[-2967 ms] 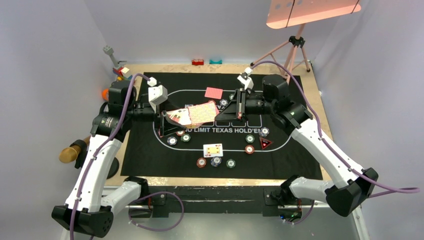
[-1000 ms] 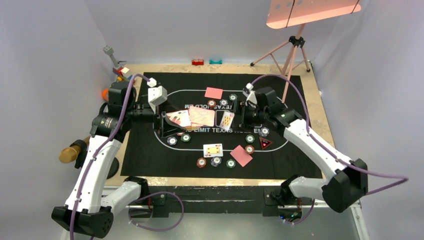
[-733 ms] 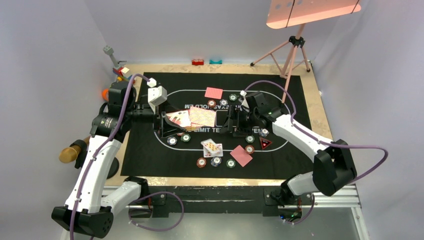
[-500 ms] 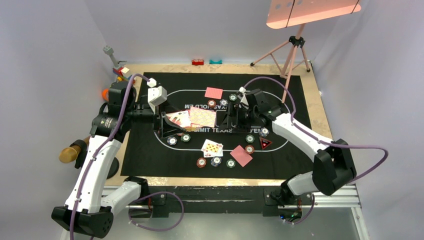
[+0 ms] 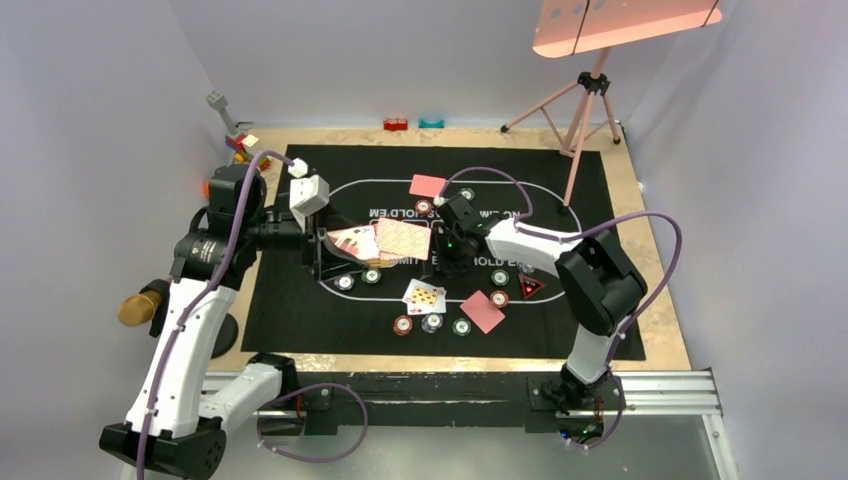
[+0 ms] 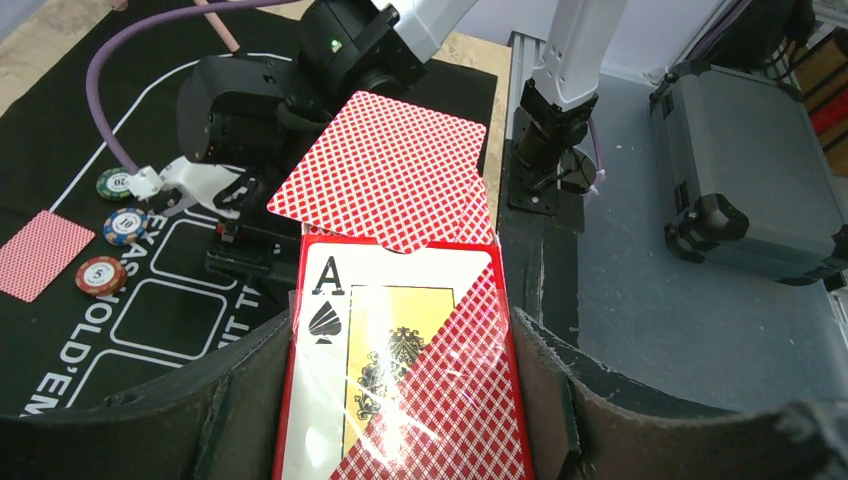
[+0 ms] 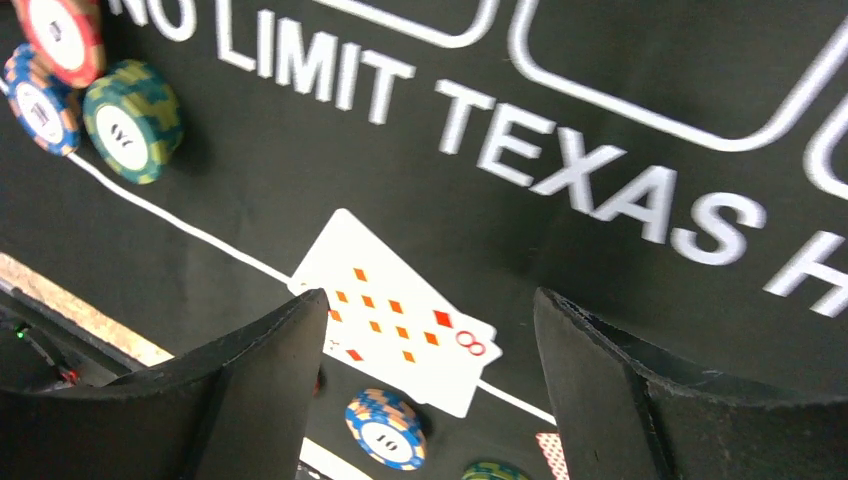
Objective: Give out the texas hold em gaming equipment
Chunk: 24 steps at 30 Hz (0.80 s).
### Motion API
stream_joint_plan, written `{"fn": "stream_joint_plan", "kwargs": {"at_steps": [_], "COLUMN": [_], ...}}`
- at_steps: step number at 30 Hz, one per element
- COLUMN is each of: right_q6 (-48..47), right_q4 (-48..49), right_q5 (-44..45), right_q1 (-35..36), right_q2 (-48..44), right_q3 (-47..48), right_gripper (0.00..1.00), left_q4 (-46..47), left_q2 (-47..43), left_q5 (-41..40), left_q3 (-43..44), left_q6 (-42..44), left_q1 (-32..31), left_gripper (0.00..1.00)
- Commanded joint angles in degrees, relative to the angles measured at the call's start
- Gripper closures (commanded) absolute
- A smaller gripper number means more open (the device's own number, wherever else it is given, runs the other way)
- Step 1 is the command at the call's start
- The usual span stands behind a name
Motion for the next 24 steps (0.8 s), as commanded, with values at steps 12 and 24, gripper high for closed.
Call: {"fn": "stream_joint_plan", "kwargs": {"at_steps": [12,24], "right_q6": [0.84,-2.27], "right_q4": [0.19,-4.88], "right_q5": [-2.20,-7.47], "right_q1": [5.92,10.32], "right_q2": [-0.91,-4.65], "right_q3": [-2.79,-5.07], "right_gripper": [0.29,0.36], "left_q4": [-2.22,-3.39], "left_q2": [-1.59,-0.95], "left_q5": [1.74,1.97], "left_q3": [4.45,5.12], "left_q6": [1.43,2.15], "left_q1": [0.17,0.17], "left_gripper": [1.00,1.00]}}
